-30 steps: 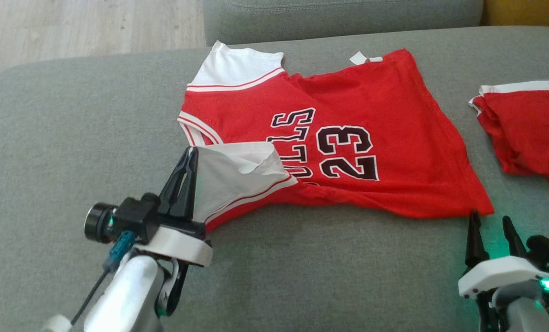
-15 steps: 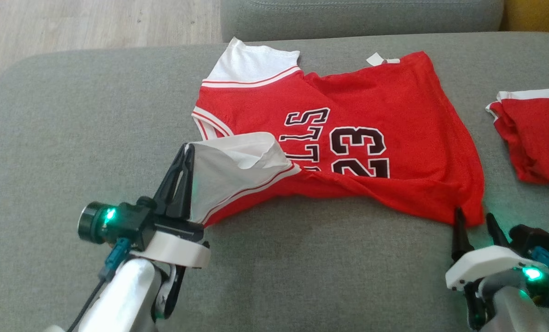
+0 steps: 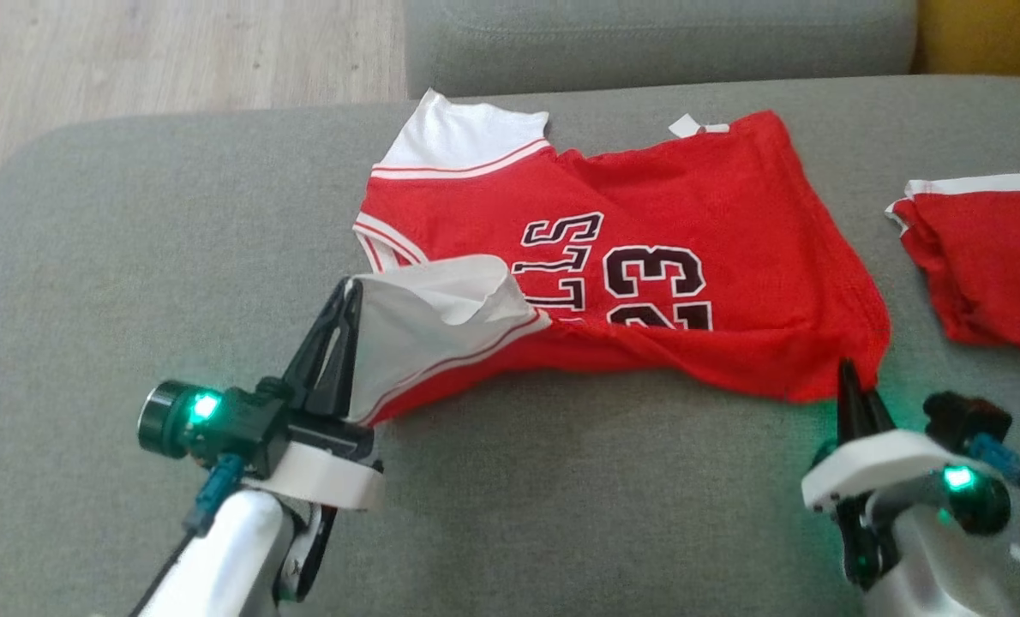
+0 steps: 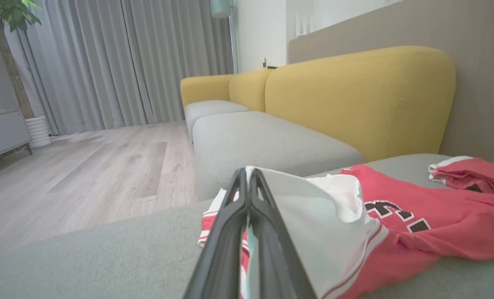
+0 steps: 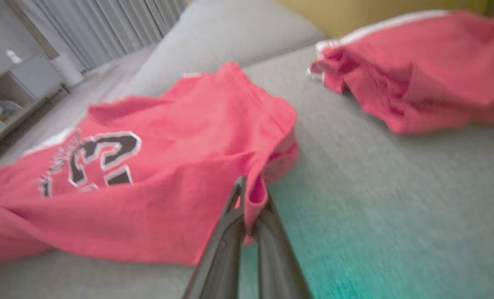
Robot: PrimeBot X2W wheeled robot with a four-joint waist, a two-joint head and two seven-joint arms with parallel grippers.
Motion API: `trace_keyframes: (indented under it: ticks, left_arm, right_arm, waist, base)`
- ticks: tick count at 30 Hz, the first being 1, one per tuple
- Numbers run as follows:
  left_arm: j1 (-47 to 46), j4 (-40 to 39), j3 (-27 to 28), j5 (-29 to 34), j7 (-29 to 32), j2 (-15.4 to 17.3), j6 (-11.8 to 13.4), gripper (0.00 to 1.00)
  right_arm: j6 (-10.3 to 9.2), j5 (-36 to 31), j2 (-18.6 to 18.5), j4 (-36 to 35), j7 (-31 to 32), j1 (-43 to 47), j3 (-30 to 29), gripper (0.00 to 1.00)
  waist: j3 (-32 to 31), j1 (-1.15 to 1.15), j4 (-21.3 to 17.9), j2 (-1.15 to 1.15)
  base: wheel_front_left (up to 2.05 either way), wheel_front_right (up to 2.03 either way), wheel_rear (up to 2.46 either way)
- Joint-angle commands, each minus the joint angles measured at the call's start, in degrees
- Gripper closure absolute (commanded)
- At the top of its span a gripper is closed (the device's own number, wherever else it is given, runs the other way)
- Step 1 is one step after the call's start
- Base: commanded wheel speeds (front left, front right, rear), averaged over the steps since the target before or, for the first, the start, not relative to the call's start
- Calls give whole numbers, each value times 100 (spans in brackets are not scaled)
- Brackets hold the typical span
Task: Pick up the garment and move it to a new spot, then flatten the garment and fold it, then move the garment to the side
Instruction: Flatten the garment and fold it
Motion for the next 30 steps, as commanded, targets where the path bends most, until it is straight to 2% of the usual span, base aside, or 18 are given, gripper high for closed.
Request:
trace_keyframes:
  ticks: [1,8,16,24,30]
  left_arm:
    - [-236,-320,307,-88,-35,148,4,100]
    - [-743,-537,629,-9,-69,458,15,100]
    - [-1814,-1021,1000,133,-93,710,11,100]
    - [-2406,-2358,1530,-10,272,946,233,100]
    - [-2708,-3435,1947,-393,930,1080,400,100]
  right_arm:
    - [-4,212,-15,-498,-94,-316,300,100]
    - [-4,828,-15,-1610,205,-761,513,100]
    - [-4,569,-39,-2892,1100,-1637,418,100]
    - [-4,398,-323,-4591,2104,-1896,446,100]
    - [-4,385,-229,-6084,3019,-1644,116,100]
  waist:
    - [-95,0,-53,0]
    - [-354,0,-158,0]
    - [-607,0,-229,0]
    - [-639,0,-301,0]
    - [-392,0,-313,0]
  base:
    - [0,0,0]
    - [0,0,0]
    - [0,0,0]
    - [0,0,0]
    - [0,0,0]
